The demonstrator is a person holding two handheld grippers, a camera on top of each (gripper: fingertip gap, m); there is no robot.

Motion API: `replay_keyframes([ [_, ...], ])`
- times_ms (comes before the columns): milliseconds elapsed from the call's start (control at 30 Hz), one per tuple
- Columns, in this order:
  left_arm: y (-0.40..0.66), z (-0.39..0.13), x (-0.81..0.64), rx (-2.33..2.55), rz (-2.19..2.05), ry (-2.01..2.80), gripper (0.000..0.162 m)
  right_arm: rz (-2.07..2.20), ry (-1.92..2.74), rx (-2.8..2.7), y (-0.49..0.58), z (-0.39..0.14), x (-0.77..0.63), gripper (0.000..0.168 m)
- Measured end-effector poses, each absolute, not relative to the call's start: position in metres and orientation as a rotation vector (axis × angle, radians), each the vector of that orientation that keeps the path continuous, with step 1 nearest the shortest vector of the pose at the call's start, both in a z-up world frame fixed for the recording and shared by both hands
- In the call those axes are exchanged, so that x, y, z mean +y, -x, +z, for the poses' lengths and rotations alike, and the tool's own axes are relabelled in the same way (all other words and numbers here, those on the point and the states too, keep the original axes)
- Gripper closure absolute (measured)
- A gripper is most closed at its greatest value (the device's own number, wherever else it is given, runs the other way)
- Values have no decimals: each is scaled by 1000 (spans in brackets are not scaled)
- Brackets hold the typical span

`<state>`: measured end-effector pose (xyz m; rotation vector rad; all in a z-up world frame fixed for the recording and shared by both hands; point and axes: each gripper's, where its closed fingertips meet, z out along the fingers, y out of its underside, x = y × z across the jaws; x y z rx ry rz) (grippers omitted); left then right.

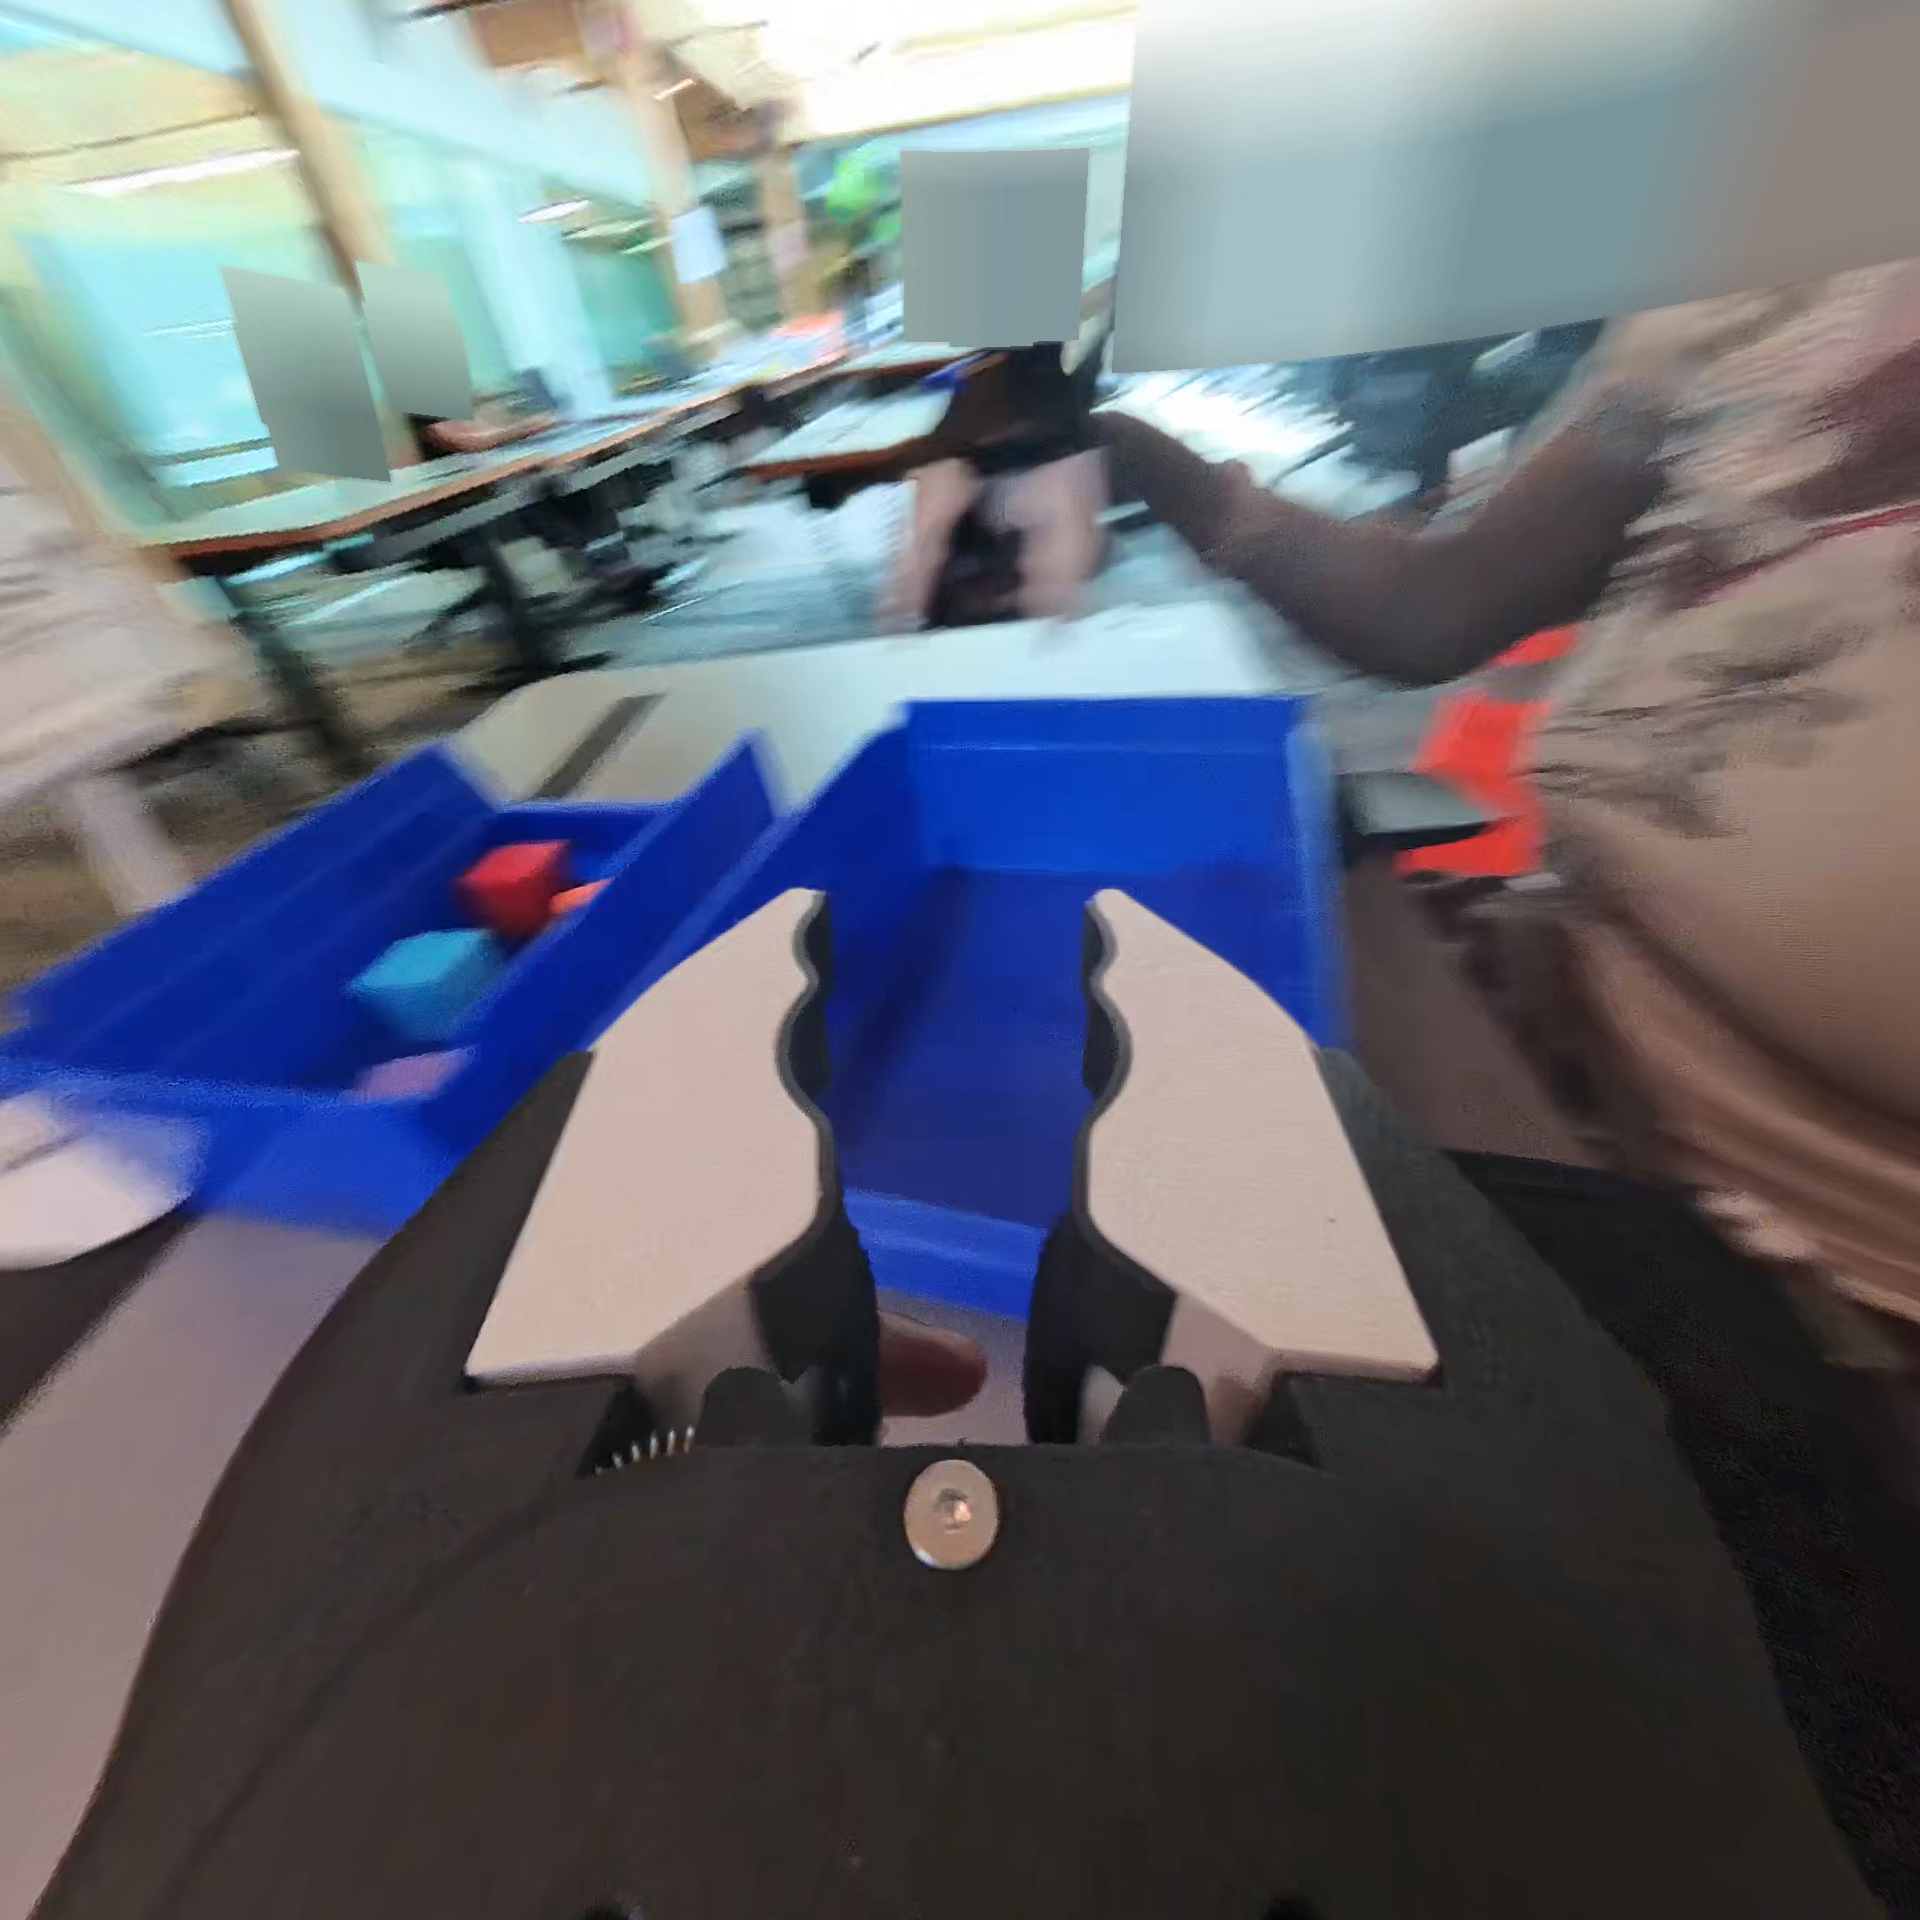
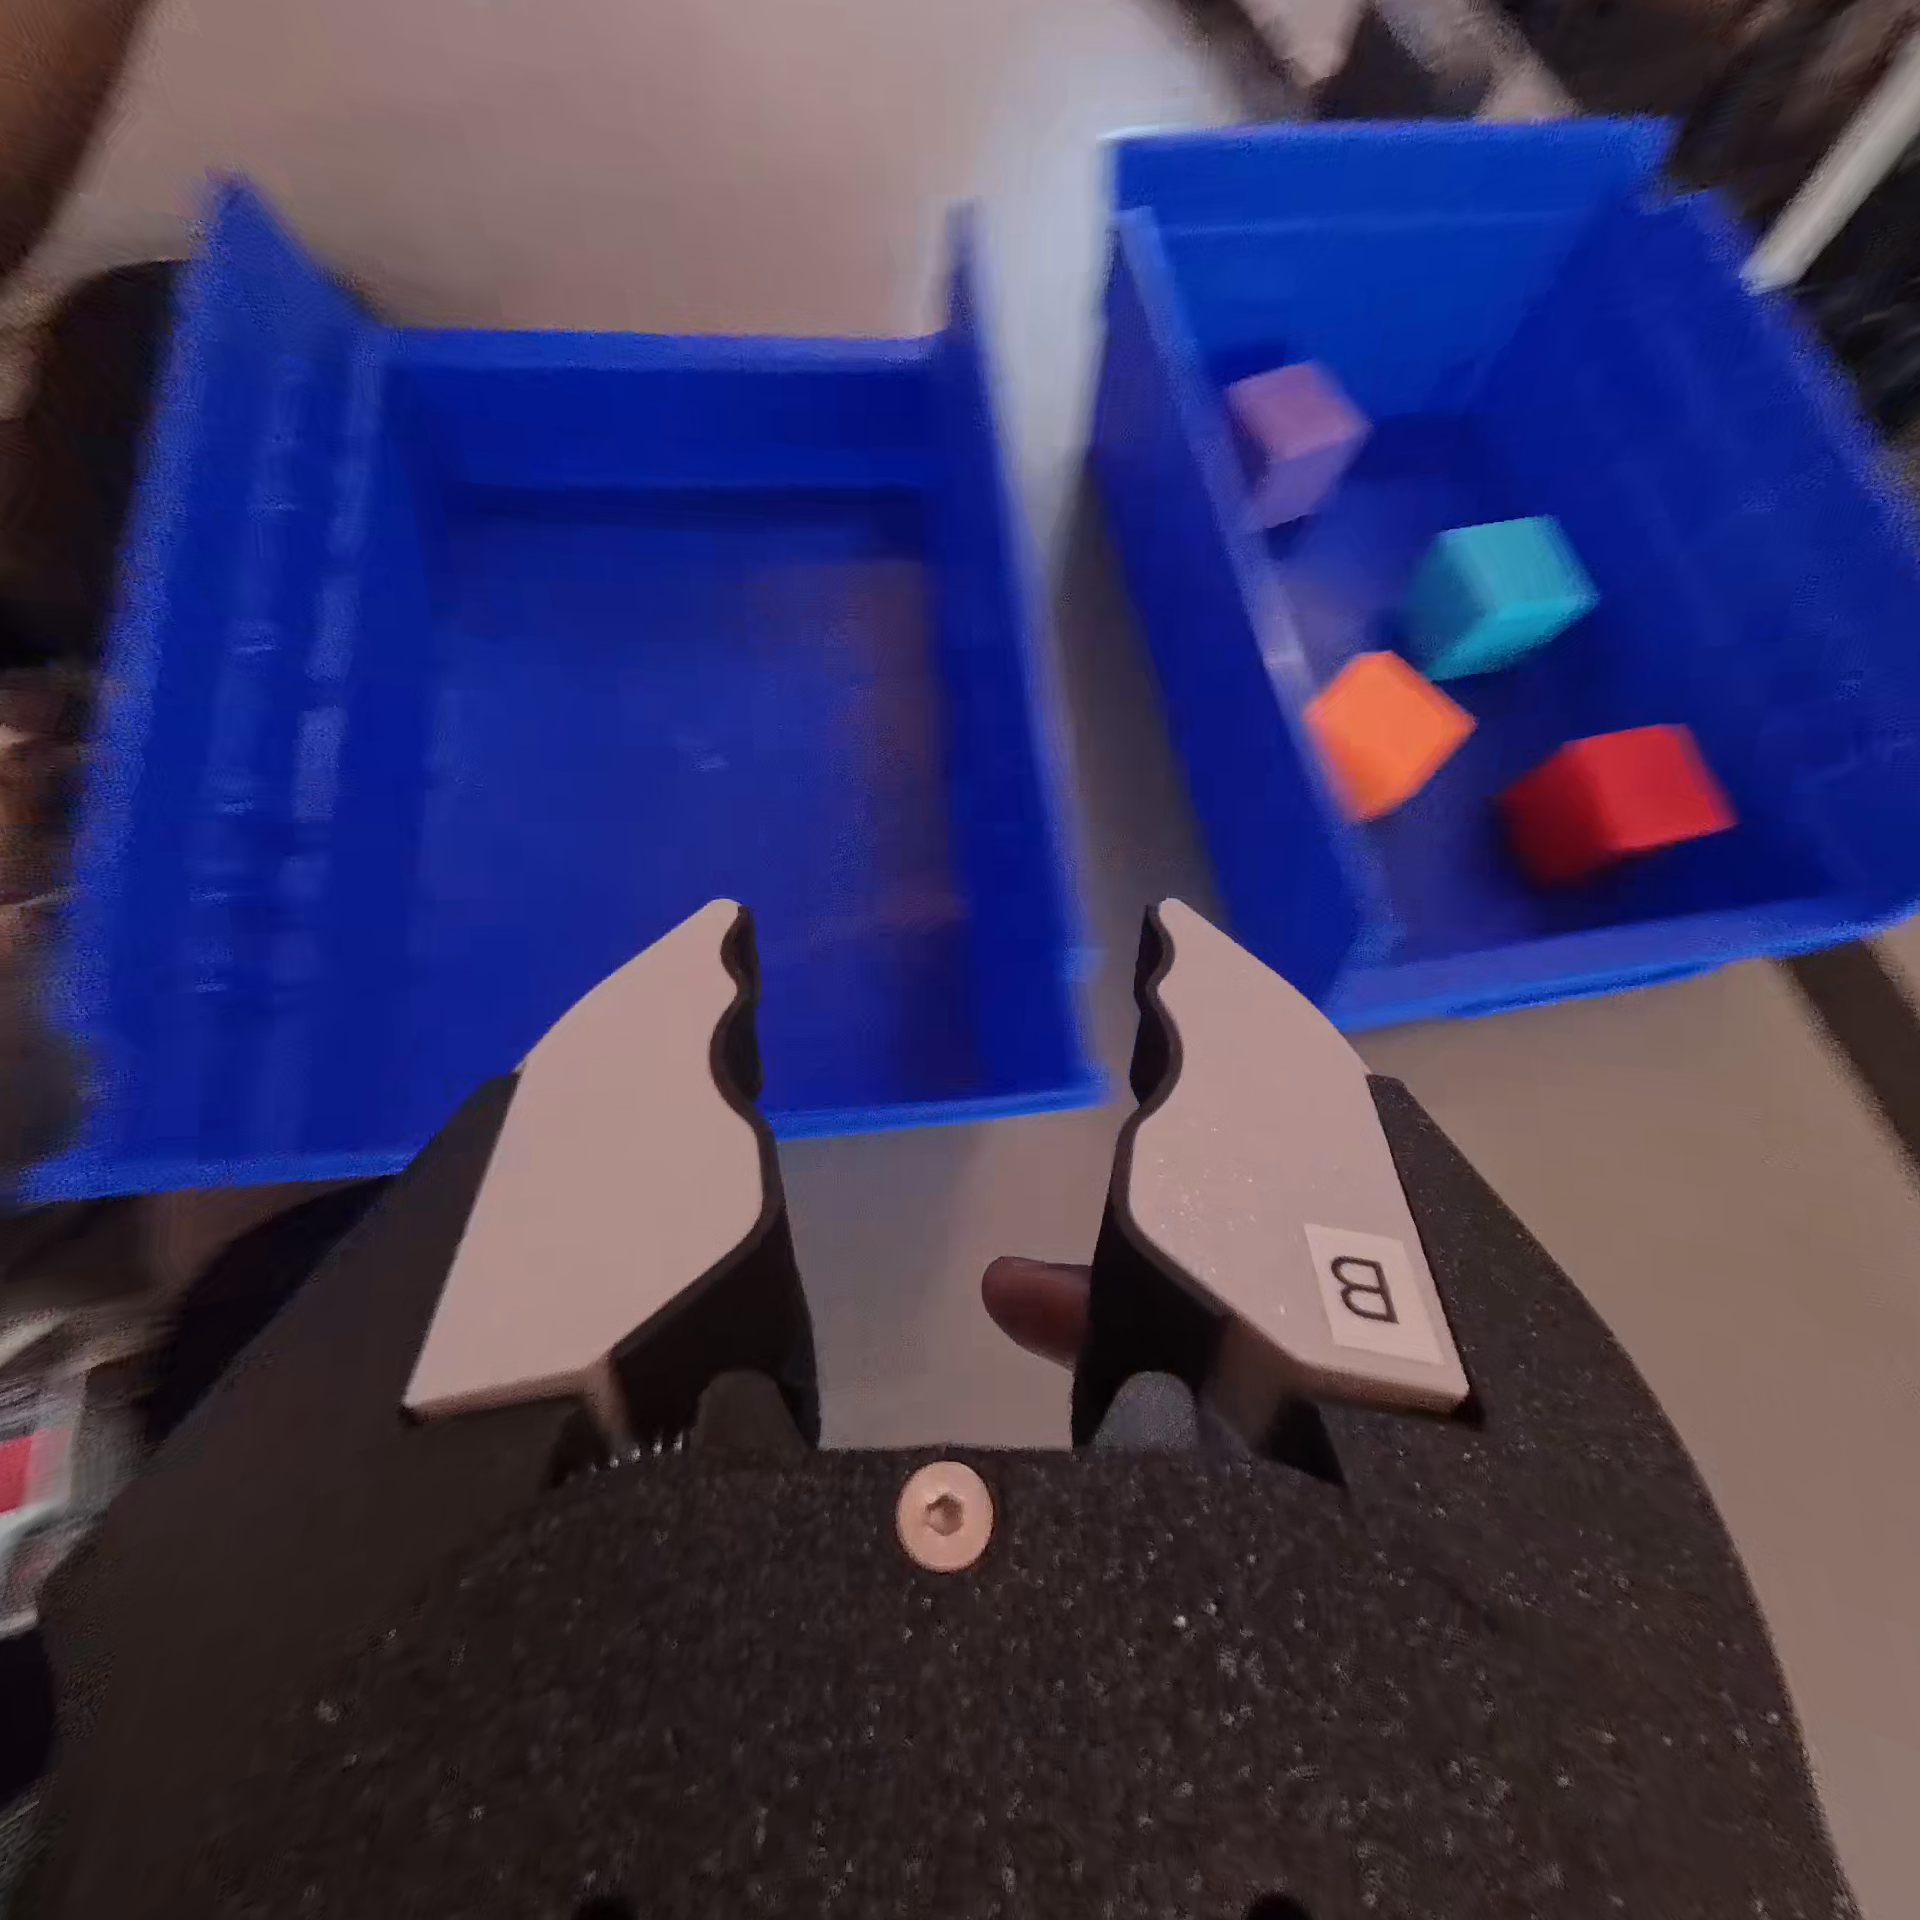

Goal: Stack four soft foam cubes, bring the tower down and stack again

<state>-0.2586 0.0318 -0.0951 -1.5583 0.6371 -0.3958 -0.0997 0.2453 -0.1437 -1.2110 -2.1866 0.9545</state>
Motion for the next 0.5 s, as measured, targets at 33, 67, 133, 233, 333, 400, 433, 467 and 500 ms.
replay_keyframes([
  [33, 281, -100, 52, 573, -213, 1633, 122, 956, 1205, -2242, 85, -145, 221, 100],
  [67, 308, -109, 73, 519, -1, 1735, 124, 937, 1198, -2286, 72, -147, 200, 100],
  [133, 343, -133, 104, 522, 308, 1936, 130, 836, 1205, -2357, 50, -157, 170, 103],
  [233, 342, -152, 148, 699, 392, 2021, 134, 653, 1232, -2427, 31, -177, 143, 106],
  [333, 340, -168, 180, 799, 351, 2079, 139, 534, 1252, -2414, 25, -186, 138, 118],
  [400, 344, -181, 189, 852, 345, 2137, 141, 516, 1270, -2420, 22, -190, 134, 123],
  [433, 346, -182, 194, 860, 354, 2137, 141, 517, 1272, -2427, 20, -191, 132, 125],
  [467, 345, -184, 195, 872, 334, 2137, 141, 532, 1260, -2440, 19, -190, 127, 127],
  [500, 345, -185, 197, 869, 319, 2141, 141, 558, 1242, -2446, 18, -188, 123, 128],
])
